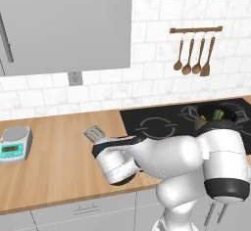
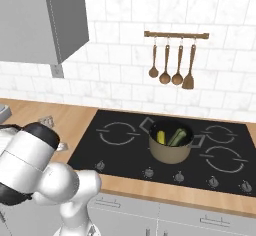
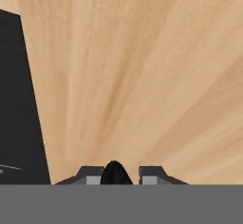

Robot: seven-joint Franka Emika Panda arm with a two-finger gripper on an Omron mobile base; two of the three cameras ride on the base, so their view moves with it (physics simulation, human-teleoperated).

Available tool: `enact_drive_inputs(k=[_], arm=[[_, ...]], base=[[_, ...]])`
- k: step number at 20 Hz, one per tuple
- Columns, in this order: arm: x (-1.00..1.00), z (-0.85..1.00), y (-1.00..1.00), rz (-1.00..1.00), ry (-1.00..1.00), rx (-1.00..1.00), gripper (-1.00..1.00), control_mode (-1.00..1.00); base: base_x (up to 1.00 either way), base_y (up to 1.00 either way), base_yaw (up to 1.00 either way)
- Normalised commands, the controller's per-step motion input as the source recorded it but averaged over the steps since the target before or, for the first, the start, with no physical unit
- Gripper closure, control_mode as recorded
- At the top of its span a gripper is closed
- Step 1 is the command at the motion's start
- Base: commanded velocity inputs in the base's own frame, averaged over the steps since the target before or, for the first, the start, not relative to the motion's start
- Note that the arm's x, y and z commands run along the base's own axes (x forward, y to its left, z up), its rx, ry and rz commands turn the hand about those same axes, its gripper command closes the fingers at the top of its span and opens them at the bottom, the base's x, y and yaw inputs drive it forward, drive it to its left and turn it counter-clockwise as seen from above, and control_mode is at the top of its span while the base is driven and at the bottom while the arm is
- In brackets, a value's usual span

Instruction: Put the cucumber and cucumber in the pot. Retrieve the spatula and lightly stir the vegetables in the pot.

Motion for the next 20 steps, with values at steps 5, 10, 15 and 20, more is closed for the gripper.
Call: enact_drive_inputs(k=[5, 10, 15, 20], arm=[[0.35, 1.0, -0.32, 0.0, 0.33, 0.03, 1.0, -1.0], [0.33, 1.0, -0.52, 0.0, 0.27, -0.04, 1.0, -1.0], [0.11, 0.95, -0.59, 0.0, 0.15, -0.18, 1.0, -1.0], [0.16, 0.81, -0.52, 0.01, 0.13, -0.33, 1.0, -1.0]], base=[[0.0, 0.0, 0.0], [0.0, 0.0, 0.0], [0.0, 0.0, 0.0], [0.0, 0.0, 0.0]])
